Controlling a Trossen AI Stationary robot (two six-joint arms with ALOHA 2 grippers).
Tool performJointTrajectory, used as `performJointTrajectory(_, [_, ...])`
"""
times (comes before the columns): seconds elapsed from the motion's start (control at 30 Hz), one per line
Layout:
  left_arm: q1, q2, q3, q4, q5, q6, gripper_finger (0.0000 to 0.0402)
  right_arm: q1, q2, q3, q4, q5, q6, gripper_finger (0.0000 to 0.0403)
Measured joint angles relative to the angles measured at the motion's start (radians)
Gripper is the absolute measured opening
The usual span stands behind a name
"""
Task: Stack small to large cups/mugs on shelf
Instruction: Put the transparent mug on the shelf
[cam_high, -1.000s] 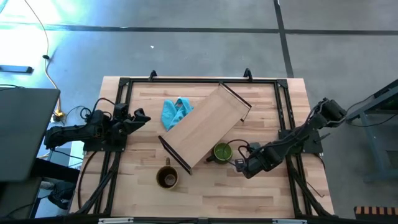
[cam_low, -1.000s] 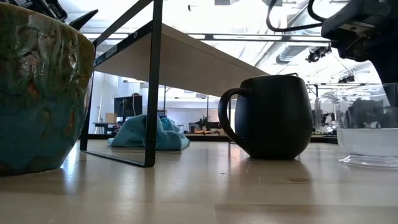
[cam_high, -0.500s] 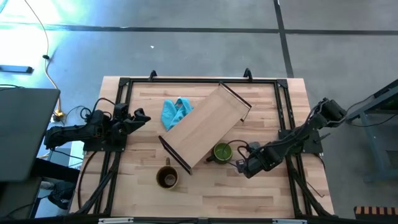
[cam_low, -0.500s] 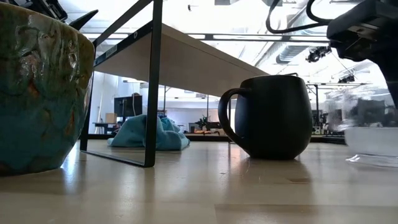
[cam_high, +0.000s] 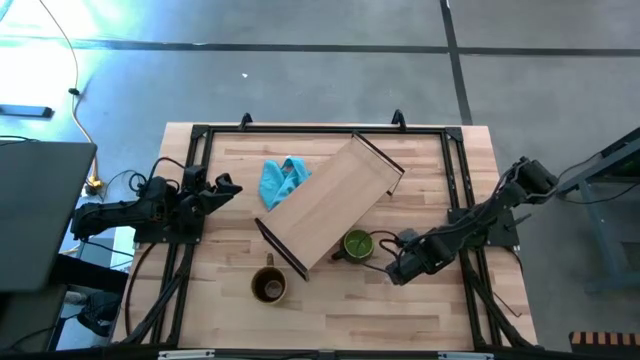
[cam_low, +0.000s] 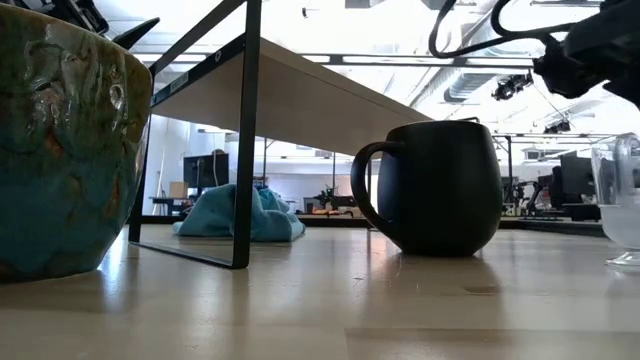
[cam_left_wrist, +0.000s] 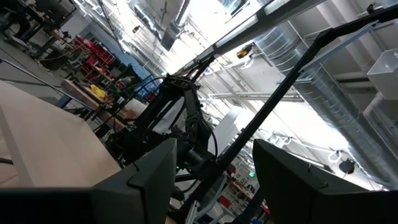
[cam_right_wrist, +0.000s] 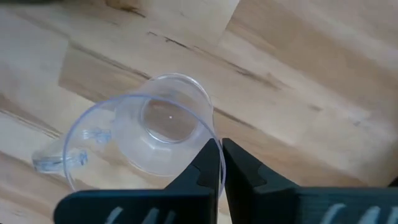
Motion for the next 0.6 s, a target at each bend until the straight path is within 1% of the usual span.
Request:
performJointTrajectory(0.27, [0.000, 0.000, 0.000, -0.001, 0.000, 0.000, 0.0200, 0.000, -0.026, 0.000, -0.048, 0.029, -0.288, 0.0001])
performJointTrajectory(0.47, [0.000, 0.000, 0.000, -0.027, 0.000, -0.004, 0.0200, -0.015, -0.036, 0.001, -0.049, 0.033, -0.428, 0.0000])
performJointTrajectory(0.6, [0.000, 0.000, 0.000, -0.044, 0.000, -0.009, 0.0200, -0.030, -0.036, 0.001, -0.042, 0.033, -0.553, 0.0000])
